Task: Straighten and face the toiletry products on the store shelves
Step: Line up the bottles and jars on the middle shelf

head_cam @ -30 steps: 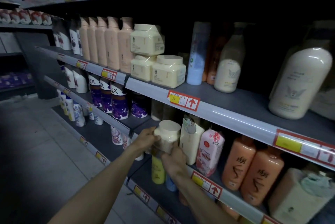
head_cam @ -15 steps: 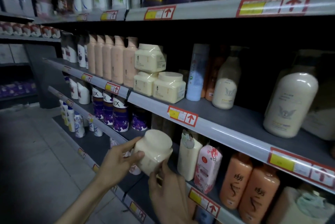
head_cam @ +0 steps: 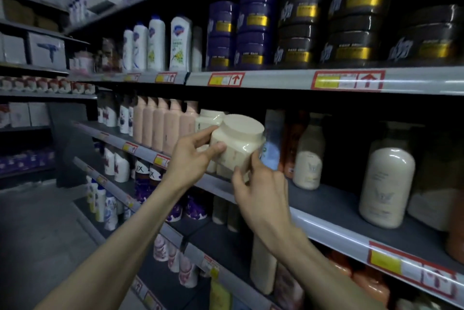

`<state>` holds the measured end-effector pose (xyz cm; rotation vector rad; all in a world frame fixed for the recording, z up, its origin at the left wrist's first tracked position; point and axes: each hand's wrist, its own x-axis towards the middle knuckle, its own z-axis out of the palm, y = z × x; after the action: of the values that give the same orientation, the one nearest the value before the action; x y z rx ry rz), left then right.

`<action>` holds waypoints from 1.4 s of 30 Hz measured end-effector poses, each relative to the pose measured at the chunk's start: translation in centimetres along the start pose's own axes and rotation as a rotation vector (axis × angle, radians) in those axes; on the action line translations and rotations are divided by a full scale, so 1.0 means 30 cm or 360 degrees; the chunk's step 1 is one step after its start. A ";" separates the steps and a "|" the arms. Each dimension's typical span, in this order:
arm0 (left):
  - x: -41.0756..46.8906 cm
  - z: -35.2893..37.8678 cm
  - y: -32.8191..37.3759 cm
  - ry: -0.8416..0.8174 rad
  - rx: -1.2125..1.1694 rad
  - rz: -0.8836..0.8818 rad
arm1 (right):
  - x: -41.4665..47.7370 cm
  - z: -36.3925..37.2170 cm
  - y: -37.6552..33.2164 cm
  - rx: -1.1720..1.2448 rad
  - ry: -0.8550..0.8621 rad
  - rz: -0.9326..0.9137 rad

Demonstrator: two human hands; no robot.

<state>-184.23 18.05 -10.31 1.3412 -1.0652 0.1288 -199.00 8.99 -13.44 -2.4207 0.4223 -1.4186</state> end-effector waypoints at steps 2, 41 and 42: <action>0.103 0.026 0.008 0.0002 -0.0030 -0.0019 | 0.097 0.005 0.011 -0.0054 0.0024 0.0044; 0.141 0.182 -0.134 0.0640 0.0341 -0.0295 | 0.263 0.072 0.201 0.0121 -0.0215 0.0410; 0.130 0.183 -0.119 0.0644 0.0288 -0.0274 | 0.241 0.048 0.206 0.0157 -0.0223 0.0407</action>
<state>-182.83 10.57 -10.98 1.4852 -0.6052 0.3592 -194.97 0.65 -10.88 -2.2744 0.5889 -1.1277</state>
